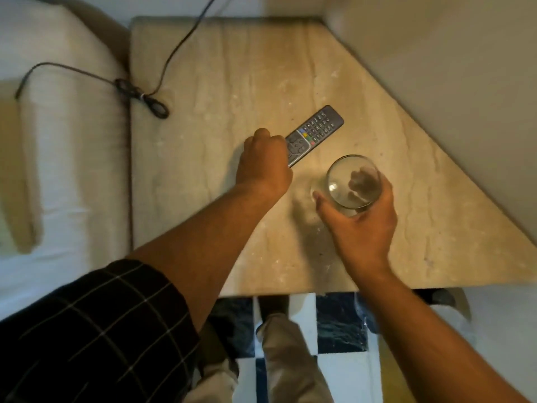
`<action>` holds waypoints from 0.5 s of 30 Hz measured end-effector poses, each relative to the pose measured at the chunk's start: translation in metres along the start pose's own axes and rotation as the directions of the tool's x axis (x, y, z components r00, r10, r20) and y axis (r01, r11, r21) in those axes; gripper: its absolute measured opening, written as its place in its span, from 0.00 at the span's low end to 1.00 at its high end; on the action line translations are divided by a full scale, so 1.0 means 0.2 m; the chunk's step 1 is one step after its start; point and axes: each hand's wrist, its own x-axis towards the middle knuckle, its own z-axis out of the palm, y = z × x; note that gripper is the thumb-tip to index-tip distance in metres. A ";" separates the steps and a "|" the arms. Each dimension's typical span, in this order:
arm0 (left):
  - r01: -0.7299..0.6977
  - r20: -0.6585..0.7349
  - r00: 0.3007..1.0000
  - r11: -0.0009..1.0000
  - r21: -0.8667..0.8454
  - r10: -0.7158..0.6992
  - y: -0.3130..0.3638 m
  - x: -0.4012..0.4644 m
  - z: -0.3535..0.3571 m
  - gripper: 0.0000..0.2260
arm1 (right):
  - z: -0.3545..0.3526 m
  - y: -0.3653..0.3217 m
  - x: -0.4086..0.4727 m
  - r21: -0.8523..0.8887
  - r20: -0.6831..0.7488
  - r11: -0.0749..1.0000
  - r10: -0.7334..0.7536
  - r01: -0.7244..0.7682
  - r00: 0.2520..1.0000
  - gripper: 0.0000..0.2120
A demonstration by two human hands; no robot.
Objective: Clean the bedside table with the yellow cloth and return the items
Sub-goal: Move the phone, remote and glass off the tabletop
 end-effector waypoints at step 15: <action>0.535 -0.201 0.781 0.799 -0.273 -0.591 -1.24 -1.29 -0.62 0.17 | 0.61 -0.59 -0.83 0.173 0.430 0.956 -0.291 0.238 0.855 0.36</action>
